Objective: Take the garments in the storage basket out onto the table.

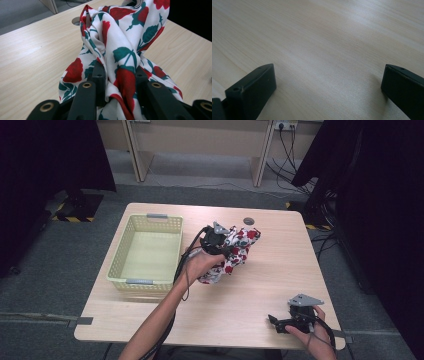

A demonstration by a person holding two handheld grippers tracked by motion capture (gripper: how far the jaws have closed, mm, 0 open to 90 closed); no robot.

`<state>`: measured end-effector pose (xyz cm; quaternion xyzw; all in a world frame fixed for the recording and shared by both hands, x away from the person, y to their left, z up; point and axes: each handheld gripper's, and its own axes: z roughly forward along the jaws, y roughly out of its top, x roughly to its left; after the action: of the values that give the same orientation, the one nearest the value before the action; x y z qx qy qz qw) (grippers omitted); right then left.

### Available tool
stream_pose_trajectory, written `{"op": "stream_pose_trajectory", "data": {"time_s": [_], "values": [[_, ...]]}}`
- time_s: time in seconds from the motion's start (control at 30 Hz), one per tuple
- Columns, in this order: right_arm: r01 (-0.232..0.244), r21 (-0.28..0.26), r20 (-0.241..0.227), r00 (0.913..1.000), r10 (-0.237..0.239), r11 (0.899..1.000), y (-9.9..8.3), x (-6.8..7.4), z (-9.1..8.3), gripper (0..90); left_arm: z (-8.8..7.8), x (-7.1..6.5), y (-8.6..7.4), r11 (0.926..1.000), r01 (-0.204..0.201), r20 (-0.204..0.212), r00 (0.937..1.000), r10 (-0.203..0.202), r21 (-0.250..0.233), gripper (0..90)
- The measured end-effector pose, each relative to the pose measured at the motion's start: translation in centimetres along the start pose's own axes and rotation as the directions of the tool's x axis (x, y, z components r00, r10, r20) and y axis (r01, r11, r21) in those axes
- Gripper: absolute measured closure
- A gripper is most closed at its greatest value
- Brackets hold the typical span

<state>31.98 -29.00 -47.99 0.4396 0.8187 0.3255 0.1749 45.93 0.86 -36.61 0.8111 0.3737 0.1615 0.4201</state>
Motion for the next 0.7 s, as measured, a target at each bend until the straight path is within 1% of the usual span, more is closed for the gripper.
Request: {"op": "stream_pose_trajectory", "data": {"time_s": [0.33, 0.47, 0.57, 0.7], "values": [[0.003, -0.001, -0.001, 1.0000, -0.003, 1.000, 0.0, 0.0, 0.0, 0.2, 1.3, -0.5, -0.5, 0.9999, 0.004, 0.015, 0.9999, -0.005, 0.015, 71.0], [0.003, 0.000, -0.003, 1.0000, -0.003, 1.000, 0.1, 0.0, 0.0, 0.2, 1.9, -0.7, -0.8, 0.9997, -0.002, 0.015, 0.9999, 0.002, 0.025, 70.9], [0.004, -0.001, -0.002, 1.0000, -0.004, 1.000, 0.1, 0.0, 0.1, 0.2, 2.5, -0.8, -1.3, 0.9994, -0.010, 0.005, 0.9999, 0.010, 0.034, 70.8], [0.003, -0.001, -0.002, 1.0000, -0.003, 1.000, 0.1, 0.0, 0.1, 0.2, 3.2, -0.9, -1.8, 0.9990, -0.004, 0.009, 1.0000, 0.004, 0.045, 70.6]]}}
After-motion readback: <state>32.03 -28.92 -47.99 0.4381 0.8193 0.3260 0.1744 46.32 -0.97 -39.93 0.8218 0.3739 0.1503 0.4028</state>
